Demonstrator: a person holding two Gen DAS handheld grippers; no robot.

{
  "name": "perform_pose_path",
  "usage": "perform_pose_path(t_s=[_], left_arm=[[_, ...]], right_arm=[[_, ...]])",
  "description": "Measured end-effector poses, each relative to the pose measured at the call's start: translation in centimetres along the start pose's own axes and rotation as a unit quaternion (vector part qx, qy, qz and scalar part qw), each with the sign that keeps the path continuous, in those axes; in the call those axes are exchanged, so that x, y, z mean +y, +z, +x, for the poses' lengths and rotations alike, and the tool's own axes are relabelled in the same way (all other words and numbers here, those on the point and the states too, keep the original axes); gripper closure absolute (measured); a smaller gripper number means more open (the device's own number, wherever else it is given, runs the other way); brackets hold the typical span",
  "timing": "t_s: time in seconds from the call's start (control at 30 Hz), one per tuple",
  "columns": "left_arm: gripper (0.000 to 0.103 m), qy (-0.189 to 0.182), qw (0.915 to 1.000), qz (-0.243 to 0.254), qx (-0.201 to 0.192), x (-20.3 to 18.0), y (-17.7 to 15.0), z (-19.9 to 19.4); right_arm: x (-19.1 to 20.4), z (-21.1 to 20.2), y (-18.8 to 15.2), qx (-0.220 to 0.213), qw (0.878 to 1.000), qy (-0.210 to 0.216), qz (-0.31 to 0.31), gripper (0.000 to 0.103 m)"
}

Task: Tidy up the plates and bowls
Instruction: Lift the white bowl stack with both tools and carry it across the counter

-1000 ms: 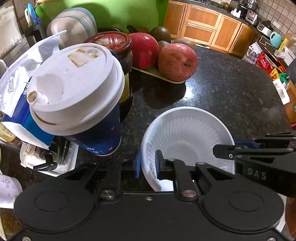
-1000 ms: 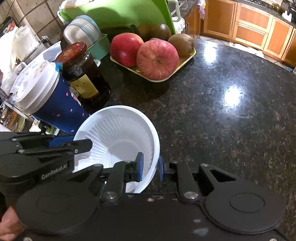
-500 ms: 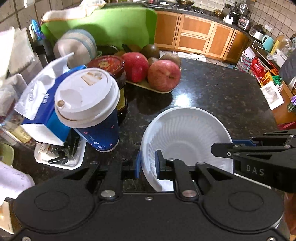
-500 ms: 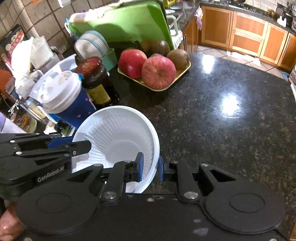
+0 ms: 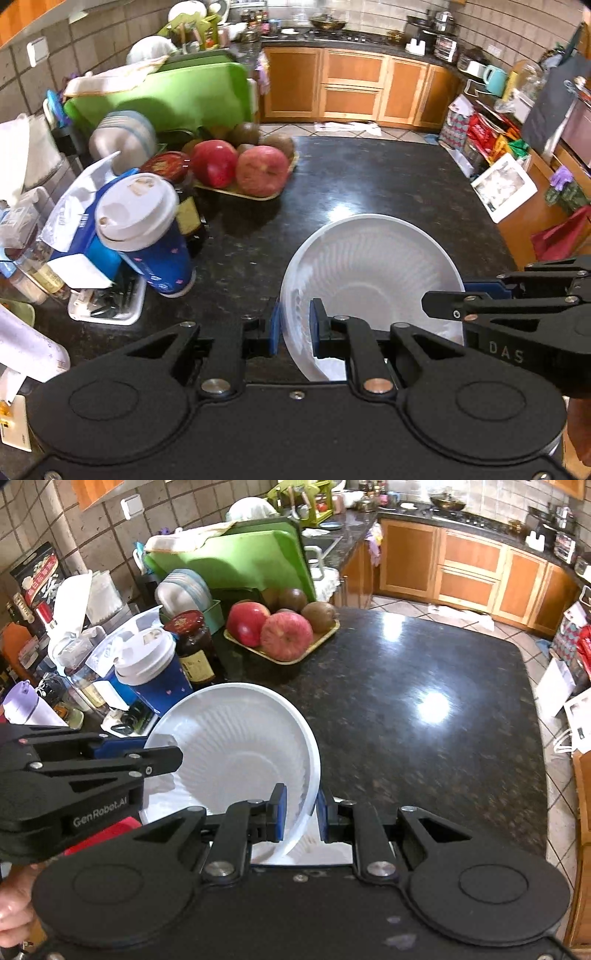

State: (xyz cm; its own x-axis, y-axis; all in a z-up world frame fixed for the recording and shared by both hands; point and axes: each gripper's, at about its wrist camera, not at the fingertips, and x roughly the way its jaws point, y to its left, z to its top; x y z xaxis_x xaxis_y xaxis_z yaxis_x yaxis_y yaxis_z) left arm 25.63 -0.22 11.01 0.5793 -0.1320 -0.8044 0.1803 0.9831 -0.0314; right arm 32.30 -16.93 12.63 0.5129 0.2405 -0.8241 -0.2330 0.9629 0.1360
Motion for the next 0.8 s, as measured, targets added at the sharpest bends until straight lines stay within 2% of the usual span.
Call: perform_pose_path(t_s=[0.3, 0.8], left_arm=[[0.082, -0.025, 0.999, 0.023, 0.03, -3.2, -1.0, 1.4], [0.082, -0.026, 0.9966, 0.013, 0.077, -4.2, -3.0, 4.8]], right_arm=[[-2.9, -1.3, -3.2, 0.007, 1.0, -0.016, 0.025, 0.084], [-4.0, 2.3, -5.3, 0.059, 0.997, -0.015, 0.04, 0.084]])
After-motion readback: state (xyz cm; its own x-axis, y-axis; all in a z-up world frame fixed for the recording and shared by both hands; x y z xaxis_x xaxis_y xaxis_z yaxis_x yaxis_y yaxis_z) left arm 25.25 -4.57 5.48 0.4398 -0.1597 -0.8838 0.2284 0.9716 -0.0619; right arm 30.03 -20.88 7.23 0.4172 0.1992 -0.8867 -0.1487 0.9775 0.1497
